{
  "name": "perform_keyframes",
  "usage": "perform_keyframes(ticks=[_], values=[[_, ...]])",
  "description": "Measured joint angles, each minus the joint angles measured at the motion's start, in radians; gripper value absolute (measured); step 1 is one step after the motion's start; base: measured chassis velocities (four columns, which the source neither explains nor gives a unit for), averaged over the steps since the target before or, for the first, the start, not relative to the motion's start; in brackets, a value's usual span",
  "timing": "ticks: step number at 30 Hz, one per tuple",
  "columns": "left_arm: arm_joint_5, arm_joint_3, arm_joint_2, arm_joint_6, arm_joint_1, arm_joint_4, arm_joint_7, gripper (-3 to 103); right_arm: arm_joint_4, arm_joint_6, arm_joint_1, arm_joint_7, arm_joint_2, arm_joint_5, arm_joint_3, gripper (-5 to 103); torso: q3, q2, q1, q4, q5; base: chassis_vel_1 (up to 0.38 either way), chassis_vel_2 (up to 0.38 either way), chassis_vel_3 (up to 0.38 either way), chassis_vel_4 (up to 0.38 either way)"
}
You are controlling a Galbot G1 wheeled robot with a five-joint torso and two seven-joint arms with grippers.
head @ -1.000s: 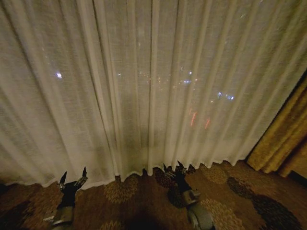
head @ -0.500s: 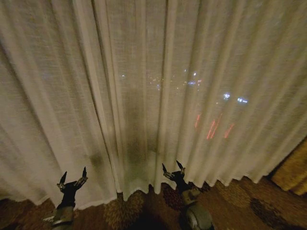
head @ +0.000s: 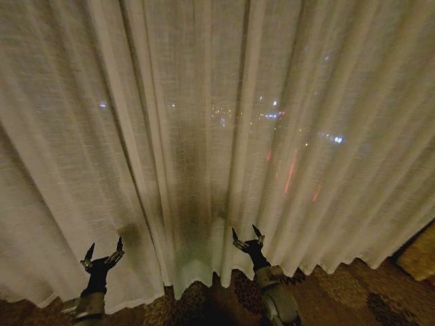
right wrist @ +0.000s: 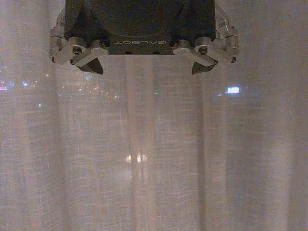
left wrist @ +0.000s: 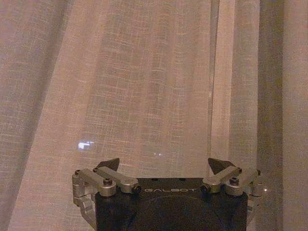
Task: Open the curtains by pulling them apart, changing their state from closed to fully open.
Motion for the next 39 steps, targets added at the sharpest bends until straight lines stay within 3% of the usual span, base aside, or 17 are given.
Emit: perform_keyframes(ticks=[18,28,39], values=[[0.0,0.0,0.0,0.0,-0.001,0.0,0.0,100,-0.042,-0.006,0.048,0.017,-0.005,0.035,-0.012,100,0.0,-0.001,0.001,0.0,-0.0001,-0.066,0.074,0.07,-0.071],[0.0,0.0,0.0,0.0,-0.001,0.0,0.0,100,-0.102,-0.041,0.136,0.09,-0.019,0.005,-0.053,100,0.001,-0.001,0.002,0.0,-0.0001,-0.054,0.039,0.05,-0.052],[0.0,0.0,0.0,0.0,-0.001,0.0,0.0,100,-0.283,-0.051,0.306,0.154,0.0,0.011,-0.116,100,0.001,-0.001,0.002,0.0001,0.0,0.0,0.0,0.0,0.0]])
